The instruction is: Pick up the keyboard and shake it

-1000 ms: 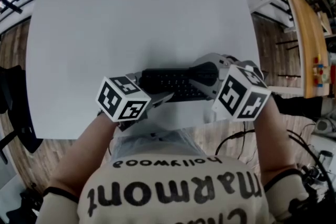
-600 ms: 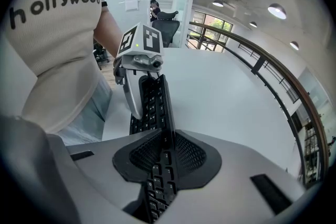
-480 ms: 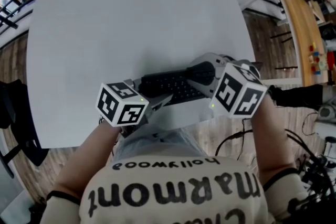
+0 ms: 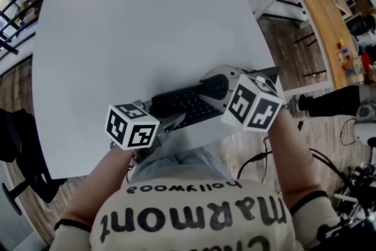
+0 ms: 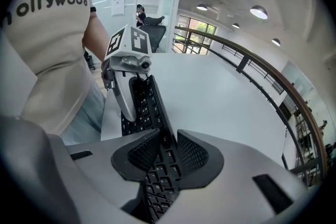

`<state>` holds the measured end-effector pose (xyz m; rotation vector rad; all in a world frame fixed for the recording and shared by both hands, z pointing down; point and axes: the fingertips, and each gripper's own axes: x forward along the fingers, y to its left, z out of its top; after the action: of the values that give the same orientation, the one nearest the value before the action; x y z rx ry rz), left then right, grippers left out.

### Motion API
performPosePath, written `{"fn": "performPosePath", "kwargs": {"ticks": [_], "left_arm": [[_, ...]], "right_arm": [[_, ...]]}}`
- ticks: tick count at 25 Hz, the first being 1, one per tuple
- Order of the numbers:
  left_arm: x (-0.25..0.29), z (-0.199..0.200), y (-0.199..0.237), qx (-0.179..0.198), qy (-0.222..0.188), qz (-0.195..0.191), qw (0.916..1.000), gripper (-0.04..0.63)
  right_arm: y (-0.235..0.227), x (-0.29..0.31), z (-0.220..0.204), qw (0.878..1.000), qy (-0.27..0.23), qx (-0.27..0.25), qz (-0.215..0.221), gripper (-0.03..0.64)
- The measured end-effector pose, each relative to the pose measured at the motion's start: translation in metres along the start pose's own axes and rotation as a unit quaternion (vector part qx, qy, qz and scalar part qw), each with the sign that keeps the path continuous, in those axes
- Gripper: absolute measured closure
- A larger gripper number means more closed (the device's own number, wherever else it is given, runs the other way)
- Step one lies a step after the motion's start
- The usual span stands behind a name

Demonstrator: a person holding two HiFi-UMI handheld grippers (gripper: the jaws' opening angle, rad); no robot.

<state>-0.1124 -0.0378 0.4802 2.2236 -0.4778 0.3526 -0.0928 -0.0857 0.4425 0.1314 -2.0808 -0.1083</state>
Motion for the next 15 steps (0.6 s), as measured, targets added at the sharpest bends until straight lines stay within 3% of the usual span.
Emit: {"fn": "performPosePath", "kwargs": {"ticks": [7, 15], "left_arm": [[-0.001, -0.001, 0.002, 0.011, 0.005, 0.004, 0.9999, 0.508], [-0.009, 0.006, 0.002, 0.013, 0.005, 0.032, 0.9994, 0.502]], "right_arm": [[-0.007, -0.004, -0.011, 0.991, -0.105, 0.082, 0.02, 0.46], [-0.059, -0.057, -0.082, 0.972, -0.17, 0.159, 0.034, 0.454]]}}
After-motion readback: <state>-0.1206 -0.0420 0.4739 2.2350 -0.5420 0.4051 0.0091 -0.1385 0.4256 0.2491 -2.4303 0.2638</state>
